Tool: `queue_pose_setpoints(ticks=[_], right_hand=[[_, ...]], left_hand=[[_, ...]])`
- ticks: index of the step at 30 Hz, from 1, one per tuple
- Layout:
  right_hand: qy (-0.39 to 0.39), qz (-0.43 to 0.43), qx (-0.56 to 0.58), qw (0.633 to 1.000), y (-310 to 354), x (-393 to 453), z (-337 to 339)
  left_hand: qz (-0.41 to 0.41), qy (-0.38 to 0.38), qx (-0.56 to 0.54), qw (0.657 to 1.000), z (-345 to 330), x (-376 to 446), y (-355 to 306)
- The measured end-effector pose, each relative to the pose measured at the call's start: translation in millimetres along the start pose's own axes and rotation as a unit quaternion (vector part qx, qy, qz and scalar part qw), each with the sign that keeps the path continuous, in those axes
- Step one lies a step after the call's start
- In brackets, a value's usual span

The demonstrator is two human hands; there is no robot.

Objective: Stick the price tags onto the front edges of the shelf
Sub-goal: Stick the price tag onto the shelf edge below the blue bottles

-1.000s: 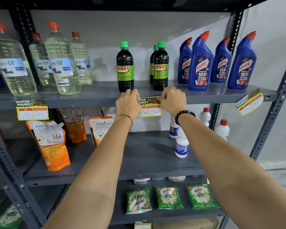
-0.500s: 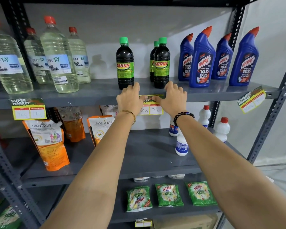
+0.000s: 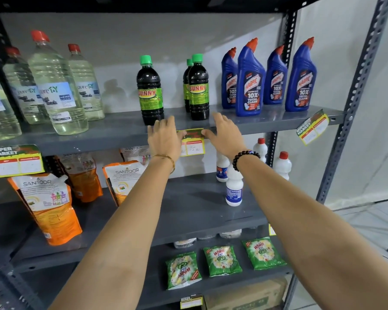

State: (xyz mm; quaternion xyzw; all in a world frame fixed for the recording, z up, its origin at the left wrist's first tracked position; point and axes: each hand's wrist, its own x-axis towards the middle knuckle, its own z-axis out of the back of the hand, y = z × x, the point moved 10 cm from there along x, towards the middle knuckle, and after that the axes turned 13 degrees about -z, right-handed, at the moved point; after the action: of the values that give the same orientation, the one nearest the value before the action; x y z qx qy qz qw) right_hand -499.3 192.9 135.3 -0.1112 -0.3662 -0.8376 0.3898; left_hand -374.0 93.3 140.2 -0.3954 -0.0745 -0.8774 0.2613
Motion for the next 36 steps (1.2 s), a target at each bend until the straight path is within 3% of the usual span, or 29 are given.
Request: queue_pose_setpoints(ticks=[11, 18, 25, 36], right_hand=[[-0.129, -0.058, -0.071, 0.987, -172.6, -2.5, 106.4], [-0.124, -0.053, -0.121, 0.983, -264.3, 41.8, 162.7], [-0.057, -0.014, -0.124, 0.991, -292.0, 74.5, 164.1], [-0.082, -0.001, -0.004, 0.997, -291.4, 85.7, 182.2]], left_hand=[[-0.137, 0.040, -0.063, 0.988, -79.5, 4.7, -178.3], [-0.122, 0.019, -0.109, 0.986, -120.2, 41.2, -289.2], [-0.058, 0.026, -0.095, 0.993, -150.1, 54.8, -318.7], [-0.016, -0.014, -0.081, 0.996, -147.4, 61.7, -321.7]])
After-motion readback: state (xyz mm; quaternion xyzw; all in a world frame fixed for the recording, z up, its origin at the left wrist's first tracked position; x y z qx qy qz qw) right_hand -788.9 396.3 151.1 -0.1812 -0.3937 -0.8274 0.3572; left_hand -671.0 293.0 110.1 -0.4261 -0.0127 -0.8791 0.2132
